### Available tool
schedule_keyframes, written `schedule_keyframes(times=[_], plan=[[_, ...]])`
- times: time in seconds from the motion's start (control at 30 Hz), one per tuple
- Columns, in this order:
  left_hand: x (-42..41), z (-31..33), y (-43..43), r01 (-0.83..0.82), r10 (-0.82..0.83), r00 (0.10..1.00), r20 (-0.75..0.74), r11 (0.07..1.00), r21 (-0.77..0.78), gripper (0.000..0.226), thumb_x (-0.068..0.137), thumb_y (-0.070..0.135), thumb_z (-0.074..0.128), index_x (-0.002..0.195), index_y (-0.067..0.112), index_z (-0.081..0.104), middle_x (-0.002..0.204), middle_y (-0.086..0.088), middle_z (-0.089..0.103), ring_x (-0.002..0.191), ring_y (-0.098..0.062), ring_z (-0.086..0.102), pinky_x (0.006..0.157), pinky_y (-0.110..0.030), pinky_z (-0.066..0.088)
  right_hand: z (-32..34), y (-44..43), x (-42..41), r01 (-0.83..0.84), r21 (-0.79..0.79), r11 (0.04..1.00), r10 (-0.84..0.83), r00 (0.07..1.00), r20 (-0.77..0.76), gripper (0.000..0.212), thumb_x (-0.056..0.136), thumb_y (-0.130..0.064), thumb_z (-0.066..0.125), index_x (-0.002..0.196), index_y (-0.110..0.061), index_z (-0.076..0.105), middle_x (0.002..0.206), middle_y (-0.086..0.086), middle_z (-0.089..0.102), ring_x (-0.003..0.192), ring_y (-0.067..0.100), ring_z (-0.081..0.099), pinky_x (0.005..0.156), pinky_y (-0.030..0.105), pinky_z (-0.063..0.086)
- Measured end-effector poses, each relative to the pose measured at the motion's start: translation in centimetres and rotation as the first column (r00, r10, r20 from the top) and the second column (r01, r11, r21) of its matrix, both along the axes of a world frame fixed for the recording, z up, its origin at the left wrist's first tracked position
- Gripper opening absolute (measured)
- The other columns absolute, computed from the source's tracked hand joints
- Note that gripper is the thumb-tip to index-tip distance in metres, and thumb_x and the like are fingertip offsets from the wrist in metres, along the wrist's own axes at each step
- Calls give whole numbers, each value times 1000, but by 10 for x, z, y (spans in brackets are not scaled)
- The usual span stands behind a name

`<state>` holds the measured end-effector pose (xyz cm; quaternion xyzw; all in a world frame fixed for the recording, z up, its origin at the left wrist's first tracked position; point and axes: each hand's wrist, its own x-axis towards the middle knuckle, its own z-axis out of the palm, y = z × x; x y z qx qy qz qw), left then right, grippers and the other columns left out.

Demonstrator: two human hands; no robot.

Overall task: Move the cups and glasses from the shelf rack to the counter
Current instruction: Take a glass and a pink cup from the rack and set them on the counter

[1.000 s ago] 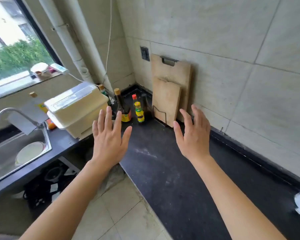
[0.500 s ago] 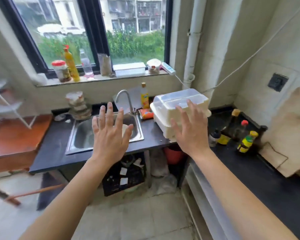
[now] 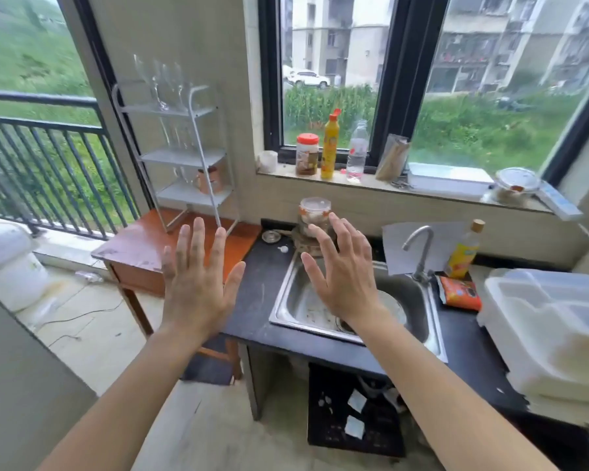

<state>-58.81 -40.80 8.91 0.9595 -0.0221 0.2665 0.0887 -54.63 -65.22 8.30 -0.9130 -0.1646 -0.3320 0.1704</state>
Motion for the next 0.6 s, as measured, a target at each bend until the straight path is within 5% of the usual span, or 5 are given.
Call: schedule_keyframes(times=[0.3, 0.6], plan=[[172, 21, 116, -159, 160, 985, -63, 987, 30, 78, 95, 65, 7, 158, 20, 16, 166, -12, 0, 153, -27, -4, 120, -54, 8, 9, 112, 195, -94, 35, 995, 95, 994, -49, 53, 101, -46, 48, 147, -20, 47, 156, 17, 37, 142, 39, 36, 114, 55, 30], [272, 20, 243, -206, 205, 977, -52, 978, -28, 79, 94, 67, 7, 157, 22, 19, 166, -12, 5, 152, -28, 1, 119, -52, 9, 35, 245, 317, -194, 8, 981, 194, 976, -95, 58, 101, -43, 53, 150, -15, 41, 157, 17, 38, 143, 37, 38, 116, 48, 31]])
